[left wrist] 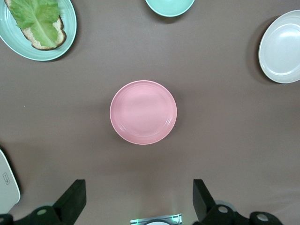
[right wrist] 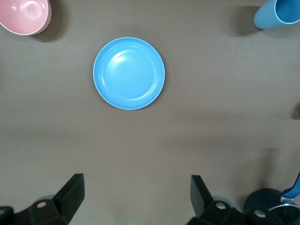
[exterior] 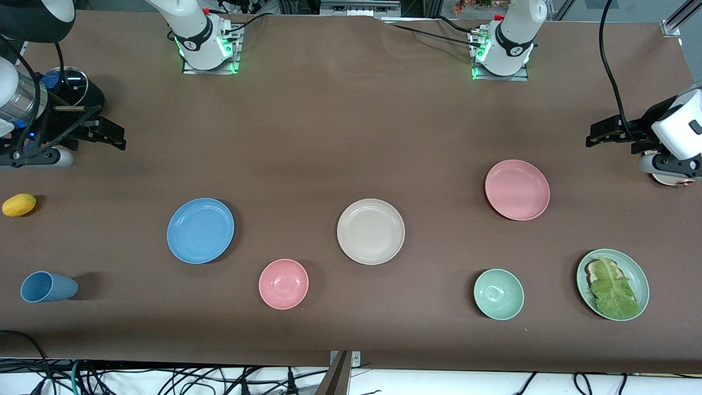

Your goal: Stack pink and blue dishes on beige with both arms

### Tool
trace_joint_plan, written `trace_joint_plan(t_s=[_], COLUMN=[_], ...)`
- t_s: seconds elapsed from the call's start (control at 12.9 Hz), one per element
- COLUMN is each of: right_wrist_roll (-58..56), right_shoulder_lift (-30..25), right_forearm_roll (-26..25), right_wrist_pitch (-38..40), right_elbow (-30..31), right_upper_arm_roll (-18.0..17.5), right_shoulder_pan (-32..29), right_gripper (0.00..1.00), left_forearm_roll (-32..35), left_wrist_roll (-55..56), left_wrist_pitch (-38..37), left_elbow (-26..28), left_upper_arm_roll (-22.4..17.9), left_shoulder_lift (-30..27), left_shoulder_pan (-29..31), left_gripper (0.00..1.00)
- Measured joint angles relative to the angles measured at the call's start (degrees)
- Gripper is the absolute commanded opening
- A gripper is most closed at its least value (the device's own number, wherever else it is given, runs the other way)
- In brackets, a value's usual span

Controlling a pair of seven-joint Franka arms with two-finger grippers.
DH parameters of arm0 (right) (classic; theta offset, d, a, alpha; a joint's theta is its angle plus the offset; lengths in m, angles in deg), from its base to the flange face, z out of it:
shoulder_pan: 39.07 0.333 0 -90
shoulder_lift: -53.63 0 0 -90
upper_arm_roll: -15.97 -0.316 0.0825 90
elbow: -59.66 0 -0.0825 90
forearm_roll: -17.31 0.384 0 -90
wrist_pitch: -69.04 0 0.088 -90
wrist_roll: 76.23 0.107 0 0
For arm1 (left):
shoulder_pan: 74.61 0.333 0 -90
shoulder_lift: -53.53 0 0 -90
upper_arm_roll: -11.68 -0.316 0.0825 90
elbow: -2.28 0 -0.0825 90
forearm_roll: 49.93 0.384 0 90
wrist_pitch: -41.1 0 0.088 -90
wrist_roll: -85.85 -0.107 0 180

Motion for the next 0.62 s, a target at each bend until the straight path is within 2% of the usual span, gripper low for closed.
trace_joint_plan(t_s=[0.62], right_wrist_roll=[0.15], right_shoulder_lift=[0.00], right_forearm_roll=[0.50], right_wrist_pitch=[0.00], right_elbow=[-0.01], right_upper_arm_roll=[0.00], right_shoulder_pan=[-0.05], right_gripper=[1.00], left_forearm_roll=[0.00], left_wrist_roll=[-0.06], left_wrist_pitch=[0.00], left_elbow=[-0.01], left_upper_arm_roll=[0.00], left_shoulder_lift=[0.00], left_shoulder_pan=[0.00], left_gripper=[1.00])
